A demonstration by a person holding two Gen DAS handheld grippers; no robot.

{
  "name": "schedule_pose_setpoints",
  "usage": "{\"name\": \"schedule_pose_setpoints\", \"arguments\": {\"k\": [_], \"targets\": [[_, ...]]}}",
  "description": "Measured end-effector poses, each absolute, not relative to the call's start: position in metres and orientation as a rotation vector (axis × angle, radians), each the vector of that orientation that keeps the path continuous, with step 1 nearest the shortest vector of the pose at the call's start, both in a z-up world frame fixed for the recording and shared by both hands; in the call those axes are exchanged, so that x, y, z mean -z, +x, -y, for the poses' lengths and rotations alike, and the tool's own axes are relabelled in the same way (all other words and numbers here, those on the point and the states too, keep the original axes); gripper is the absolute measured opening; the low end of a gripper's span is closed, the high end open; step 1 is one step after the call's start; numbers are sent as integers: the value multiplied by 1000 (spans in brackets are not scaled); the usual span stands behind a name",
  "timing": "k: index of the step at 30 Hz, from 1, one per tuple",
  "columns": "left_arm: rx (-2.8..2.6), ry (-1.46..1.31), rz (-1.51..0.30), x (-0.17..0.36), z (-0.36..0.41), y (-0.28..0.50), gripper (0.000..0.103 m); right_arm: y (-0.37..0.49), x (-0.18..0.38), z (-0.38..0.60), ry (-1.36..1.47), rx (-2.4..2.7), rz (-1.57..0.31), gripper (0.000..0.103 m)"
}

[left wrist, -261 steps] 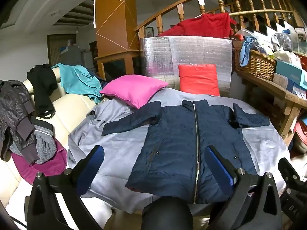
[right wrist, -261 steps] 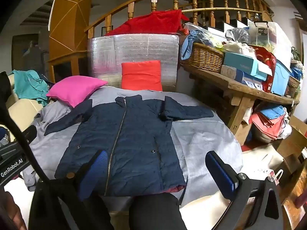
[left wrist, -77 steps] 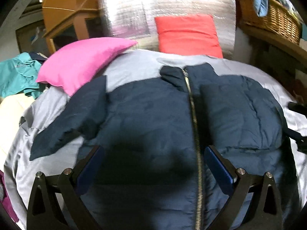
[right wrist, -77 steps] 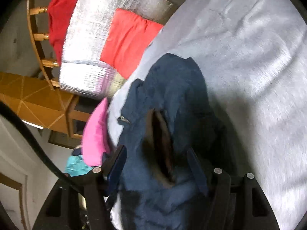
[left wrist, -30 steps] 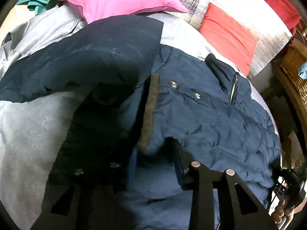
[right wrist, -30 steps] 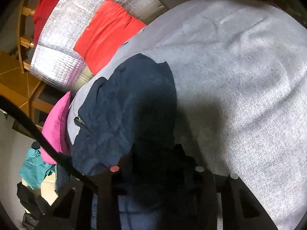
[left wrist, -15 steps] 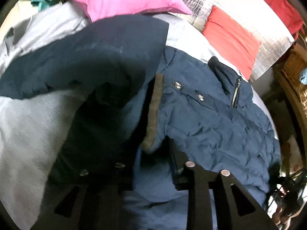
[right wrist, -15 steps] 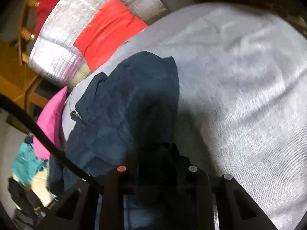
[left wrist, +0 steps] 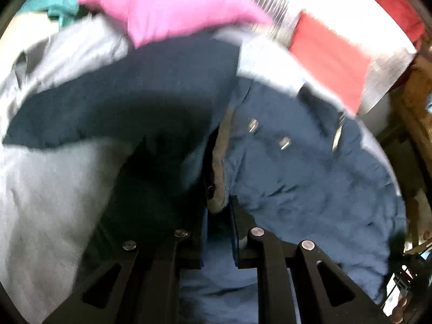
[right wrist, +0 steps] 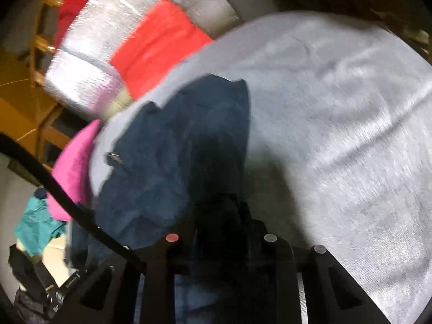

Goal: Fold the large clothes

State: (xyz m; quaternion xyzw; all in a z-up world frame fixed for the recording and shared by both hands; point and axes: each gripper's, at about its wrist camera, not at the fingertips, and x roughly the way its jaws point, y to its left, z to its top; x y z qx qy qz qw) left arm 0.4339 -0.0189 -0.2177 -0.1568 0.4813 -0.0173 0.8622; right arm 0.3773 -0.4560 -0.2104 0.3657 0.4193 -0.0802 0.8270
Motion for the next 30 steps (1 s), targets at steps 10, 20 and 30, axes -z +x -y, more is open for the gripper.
{"name": "schedule_pose_setpoints", "arguments": {"k": [10, 20, 30], "targets": [[54, -393, -1004, 185, -6, 413, 43, 345, 151, 450, 534, 343, -755, 70], [-73, -652, -882, 169, -116, 398, 75, 372, 157, 381, 488, 58, -775, 51], [-73, -1060, -872, 227, -185, 428, 75, 393, 191, 375, 550, 64, -908, 50]]}}
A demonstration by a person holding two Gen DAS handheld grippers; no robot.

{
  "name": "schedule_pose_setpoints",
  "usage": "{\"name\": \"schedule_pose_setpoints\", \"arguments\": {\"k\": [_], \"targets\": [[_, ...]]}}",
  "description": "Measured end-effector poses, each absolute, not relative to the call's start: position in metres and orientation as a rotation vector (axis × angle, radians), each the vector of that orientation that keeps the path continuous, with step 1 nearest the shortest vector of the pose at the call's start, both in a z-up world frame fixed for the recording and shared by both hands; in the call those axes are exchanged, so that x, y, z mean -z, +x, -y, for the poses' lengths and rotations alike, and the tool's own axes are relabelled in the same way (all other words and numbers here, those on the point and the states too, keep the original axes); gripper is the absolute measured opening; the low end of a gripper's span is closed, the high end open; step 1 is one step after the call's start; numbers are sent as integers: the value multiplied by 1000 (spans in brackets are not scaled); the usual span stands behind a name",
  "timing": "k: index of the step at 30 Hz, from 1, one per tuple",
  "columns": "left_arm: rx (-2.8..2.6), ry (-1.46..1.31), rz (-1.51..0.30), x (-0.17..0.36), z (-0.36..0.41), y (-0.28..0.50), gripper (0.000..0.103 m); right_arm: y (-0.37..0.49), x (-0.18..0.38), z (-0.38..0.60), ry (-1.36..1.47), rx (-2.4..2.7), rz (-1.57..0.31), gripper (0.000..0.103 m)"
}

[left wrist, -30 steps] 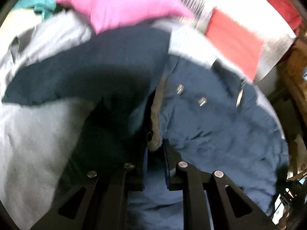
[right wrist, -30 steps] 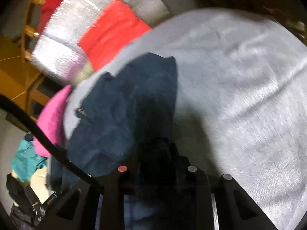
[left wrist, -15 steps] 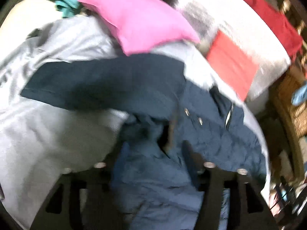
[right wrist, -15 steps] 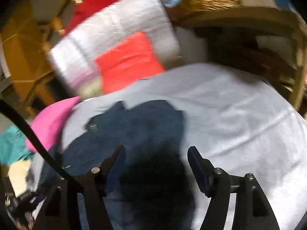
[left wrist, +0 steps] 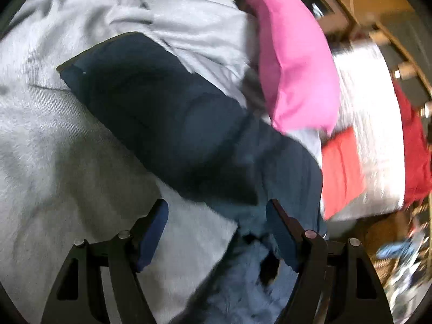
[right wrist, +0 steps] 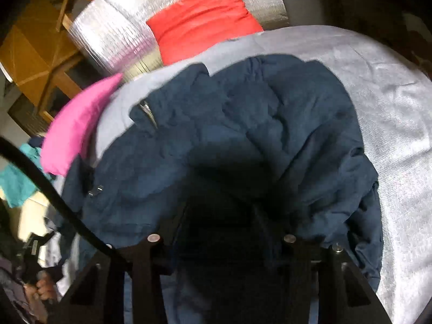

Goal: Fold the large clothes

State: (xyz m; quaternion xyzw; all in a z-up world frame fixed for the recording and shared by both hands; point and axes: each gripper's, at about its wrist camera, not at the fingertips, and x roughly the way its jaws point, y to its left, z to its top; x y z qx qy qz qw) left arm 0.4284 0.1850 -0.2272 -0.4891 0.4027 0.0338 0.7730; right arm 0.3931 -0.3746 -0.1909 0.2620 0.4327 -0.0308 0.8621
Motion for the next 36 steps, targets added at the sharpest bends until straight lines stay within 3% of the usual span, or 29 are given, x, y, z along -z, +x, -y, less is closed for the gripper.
{"name": "schedule_pose_setpoints", "arguments": {"k": [7, 8, 10, 12, 19, 27, 31, 36], "targets": [[-48, -1226, -798, 251, -208, 442, 70, 379, 190, 376, 578, 68, -898, 51], [-53, -1215, -792, 250, -208, 444, 63, 382, 189, 375, 573, 68, -896, 51], [-56, -1175, -798, 247, -206, 449, 29, 379, 187, 374, 555, 67, -892, 51], [-60, -1139, -794, 247, -203, 454, 14, 388, 188, 373, 546, 70, -886, 51], [-9, -833, -684, 172, -156, 456, 10, 378, 178, 388, 582, 109, -833, 51], [227, -443, -518, 82, -36, 421, 9, 364, 170, 417, 637, 162, -788, 50], [352, -295, -515, 76, 31, 408, 8, 356, 164, 432, 650, 182, -764, 50], [455, -160, -626, 111, 104, 418, 8, 347, 161, 451, 677, 202, -746, 50]]}}
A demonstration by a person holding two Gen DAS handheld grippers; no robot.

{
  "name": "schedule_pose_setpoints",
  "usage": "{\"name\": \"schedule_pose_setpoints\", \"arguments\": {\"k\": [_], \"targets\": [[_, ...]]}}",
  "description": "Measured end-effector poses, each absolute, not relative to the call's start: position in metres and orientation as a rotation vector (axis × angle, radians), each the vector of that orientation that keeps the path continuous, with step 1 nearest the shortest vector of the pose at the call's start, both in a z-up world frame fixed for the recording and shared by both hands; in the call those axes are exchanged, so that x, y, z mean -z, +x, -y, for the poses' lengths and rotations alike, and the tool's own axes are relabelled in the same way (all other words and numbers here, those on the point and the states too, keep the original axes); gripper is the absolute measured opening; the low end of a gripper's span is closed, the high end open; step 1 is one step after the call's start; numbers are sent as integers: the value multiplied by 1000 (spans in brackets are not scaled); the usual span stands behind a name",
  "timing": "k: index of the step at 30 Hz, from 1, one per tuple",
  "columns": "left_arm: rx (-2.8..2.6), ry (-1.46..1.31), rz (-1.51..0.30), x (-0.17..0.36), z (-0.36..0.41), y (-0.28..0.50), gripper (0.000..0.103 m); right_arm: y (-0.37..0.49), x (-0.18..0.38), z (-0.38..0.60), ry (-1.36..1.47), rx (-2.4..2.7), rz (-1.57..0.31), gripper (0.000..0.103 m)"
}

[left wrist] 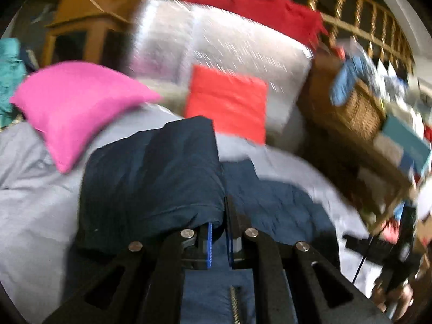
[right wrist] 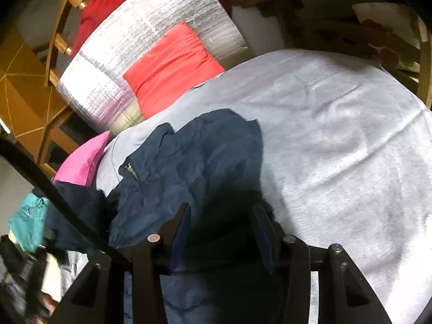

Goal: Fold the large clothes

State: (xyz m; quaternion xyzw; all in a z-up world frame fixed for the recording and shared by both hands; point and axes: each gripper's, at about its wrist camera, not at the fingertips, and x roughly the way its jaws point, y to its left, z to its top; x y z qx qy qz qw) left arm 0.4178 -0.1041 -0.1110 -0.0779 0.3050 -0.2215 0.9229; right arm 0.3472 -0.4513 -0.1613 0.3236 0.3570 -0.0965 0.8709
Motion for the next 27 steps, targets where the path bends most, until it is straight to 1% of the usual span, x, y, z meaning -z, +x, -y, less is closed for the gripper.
{"name": "schedule_pose_setpoints", "arguments": {"k": [3, 5, 6, 7, 8, 11, 12, 13, 14, 15, 16, 19, 23, 27], "targets": [[477, -69, -742, 137, 140, 415, 12, 344, 161, 462, 697, 211, -744, 50], [499, -32, -868, 157, 155, 421, 19, 341, 161, 466, 709, 214, -741, 50], [492, -23, -922, 165, 156, 424, 37, 341, 160, 468, 713, 214, -742, 50], [467, -16, -982, 173, 156, 426, 58, 341, 160, 469, 717, 212, -742, 50], [452, -29, -1009, 176, 152, 425, 63, 341, 159, 470, 723, 211, -740, 50], [483, -120, -1020, 166, 127, 418, 63, 341, 157, 470, 731, 201, -736, 50], [504, -153, -1010, 159, 117, 416, 65, 341, 157, 470, 733, 195, -734, 50], [518, -180, -994, 153, 110, 414, 70, 341, 155, 468, 733, 186, -732, 54], [521, -207, -972, 146, 98, 410, 73, 341, 155, 466, 732, 178, -733, 58], [517, -234, -950, 140, 85, 408, 78, 342, 154, 463, 731, 169, -733, 59], [514, -259, -933, 137, 75, 408, 79, 343, 154, 460, 732, 160, -733, 59], [501, -364, -925, 136, 49, 419, 79, 345, 155, 447, 736, 131, -738, 59], [470, -580, -977, 155, 15, 439, 79, 350, 155, 425, 719, 67, -748, 59], [459, -726, -977, 171, 2, 451, 79, 358, 157, 406, 685, 31, -765, 59]]}}
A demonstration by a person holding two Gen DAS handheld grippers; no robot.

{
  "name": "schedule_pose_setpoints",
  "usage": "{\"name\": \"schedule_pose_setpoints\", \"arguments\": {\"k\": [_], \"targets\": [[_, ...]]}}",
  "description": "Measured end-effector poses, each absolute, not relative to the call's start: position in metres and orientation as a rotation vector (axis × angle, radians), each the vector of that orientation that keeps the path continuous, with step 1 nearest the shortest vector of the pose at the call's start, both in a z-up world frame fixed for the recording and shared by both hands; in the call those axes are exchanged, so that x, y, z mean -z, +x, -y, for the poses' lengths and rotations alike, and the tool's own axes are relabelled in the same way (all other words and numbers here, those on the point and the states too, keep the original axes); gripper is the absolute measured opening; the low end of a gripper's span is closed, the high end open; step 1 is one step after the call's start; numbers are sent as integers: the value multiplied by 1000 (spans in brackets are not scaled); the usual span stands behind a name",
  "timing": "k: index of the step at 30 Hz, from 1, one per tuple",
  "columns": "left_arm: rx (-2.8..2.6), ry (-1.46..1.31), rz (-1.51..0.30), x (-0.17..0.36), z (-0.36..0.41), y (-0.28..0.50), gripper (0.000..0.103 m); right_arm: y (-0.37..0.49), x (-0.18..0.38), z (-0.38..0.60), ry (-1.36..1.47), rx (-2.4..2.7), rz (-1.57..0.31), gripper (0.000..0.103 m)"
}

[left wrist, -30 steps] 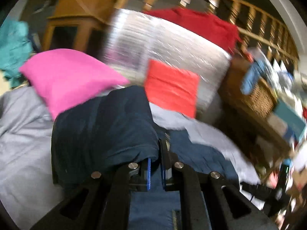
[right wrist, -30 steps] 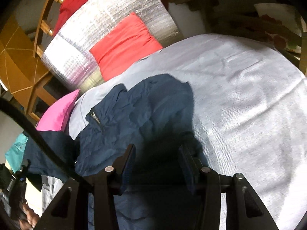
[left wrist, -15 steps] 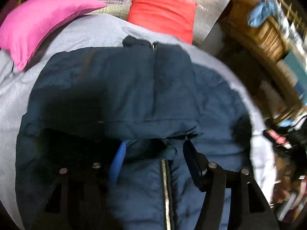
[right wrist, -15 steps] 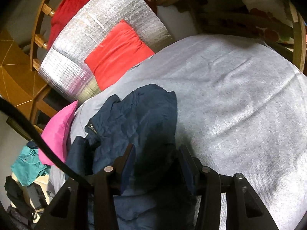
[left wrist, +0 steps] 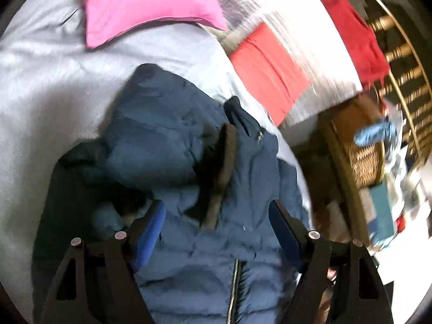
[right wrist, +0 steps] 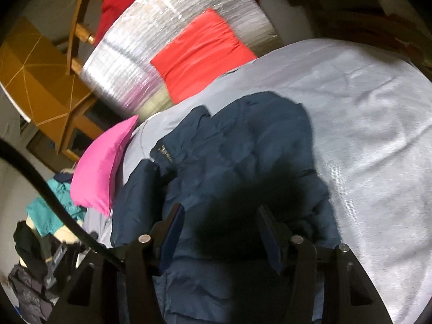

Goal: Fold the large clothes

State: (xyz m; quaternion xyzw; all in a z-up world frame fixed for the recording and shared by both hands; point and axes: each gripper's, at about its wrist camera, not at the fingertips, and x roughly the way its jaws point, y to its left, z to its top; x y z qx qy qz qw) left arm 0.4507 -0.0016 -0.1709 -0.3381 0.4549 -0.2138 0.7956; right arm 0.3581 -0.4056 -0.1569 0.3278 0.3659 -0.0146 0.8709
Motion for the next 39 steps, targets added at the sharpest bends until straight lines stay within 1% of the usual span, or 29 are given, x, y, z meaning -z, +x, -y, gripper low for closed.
{"name": "schedule_pose_setpoints", "arguments": {"k": [3, 11, 12, 13, 14, 15, 16, 19, 22, 24, 25, 26, 27, 28, 29, 30, 33, 35, 37, 39], "targets": [[494, -771, -960, 171, 7, 453, 78, 364, 164, 398, 695, 18, -786, 59], [541, -636, -978, 167, 57, 456, 78, 367, 168, 401, 688, 30, -793, 59], [547, -620, -970, 166, 61, 456, 73, 365, 168, 404, 692, 32, -792, 59], [550, -604, -959, 163, 65, 454, 59, 364, 169, 405, 694, 33, -793, 59], [553, -590, -950, 162, 67, 455, 49, 363, 169, 408, 694, 34, -795, 59], [560, -584, -944, 160, 70, 453, 34, 362, 169, 409, 692, 36, -797, 59], [583, -588, -937, 156, 74, 451, 31, 361, 169, 410, 688, 38, -799, 59], [687, -576, -878, 132, 92, 438, 31, 361, 169, 411, 671, 44, -817, 59], [821, -463, -791, 97, 124, 412, 31, 359, 170, 415, 669, 54, -824, 59], [880, -402, -761, 83, 142, 399, 34, 358, 171, 418, 676, 54, -825, 59], [889, -373, -756, 80, 149, 394, 34, 358, 171, 418, 671, 45, -831, 59], [892, -342, -757, 79, 158, 391, 34, 359, 172, 417, 663, 33, -841, 61], [887, -326, -763, 81, 163, 389, 34, 363, 174, 413, 637, -3, -871, 66], [877, -313, -776, 83, 167, 390, 34, 366, 177, 408, 604, -38, -904, 73], [861, -304, -805, 89, 171, 392, 34, 369, 179, 400, 559, -65, -930, 75], [851, -303, -827, 93, 172, 394, 34, 370, 181, 390, 492, -80, -948, 75], [824, -330, -855, 98, 169, 406, 34, 372, 182, 377, 430, -108, -975, 75], [778, -348, -840, 97, 149, 409, 41, 372, 180, 380, 462, -111, -955, 76], [697, -375, -833, 99, 129, 418, 65, 372, 181, 395, 553, -91, -928, 76], [564, -413, -823, 106, 99, 430, 69, 371, 188, 415, 684, -76, -907, 76]]}}
